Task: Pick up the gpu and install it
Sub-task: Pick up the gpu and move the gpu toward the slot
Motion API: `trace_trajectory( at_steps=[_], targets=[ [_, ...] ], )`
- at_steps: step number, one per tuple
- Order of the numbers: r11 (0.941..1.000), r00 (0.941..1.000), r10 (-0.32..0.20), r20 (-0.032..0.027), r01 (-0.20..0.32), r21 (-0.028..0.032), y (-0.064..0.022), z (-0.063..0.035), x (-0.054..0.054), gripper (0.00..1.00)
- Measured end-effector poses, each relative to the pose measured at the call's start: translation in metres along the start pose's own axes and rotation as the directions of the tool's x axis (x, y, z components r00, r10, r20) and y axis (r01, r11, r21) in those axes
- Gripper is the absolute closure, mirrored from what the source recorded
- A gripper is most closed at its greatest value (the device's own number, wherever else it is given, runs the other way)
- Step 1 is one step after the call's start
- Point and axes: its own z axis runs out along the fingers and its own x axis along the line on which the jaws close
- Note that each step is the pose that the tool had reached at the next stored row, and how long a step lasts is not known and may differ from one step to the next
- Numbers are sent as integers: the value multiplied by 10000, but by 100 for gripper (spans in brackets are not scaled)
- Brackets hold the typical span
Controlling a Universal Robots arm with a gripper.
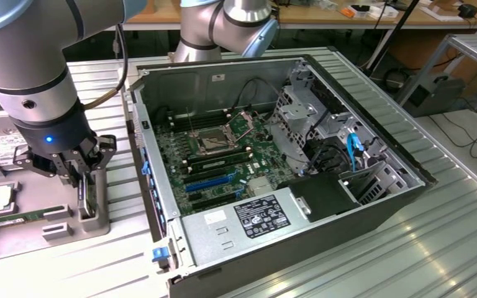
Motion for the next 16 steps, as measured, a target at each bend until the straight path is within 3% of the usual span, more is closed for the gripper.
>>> trace_trajectory(
  at_steps=[16],
  targets=[
    [10000, 10000, 0, 1, 0, 6, 1, -32, -1, 73]
  ],
)
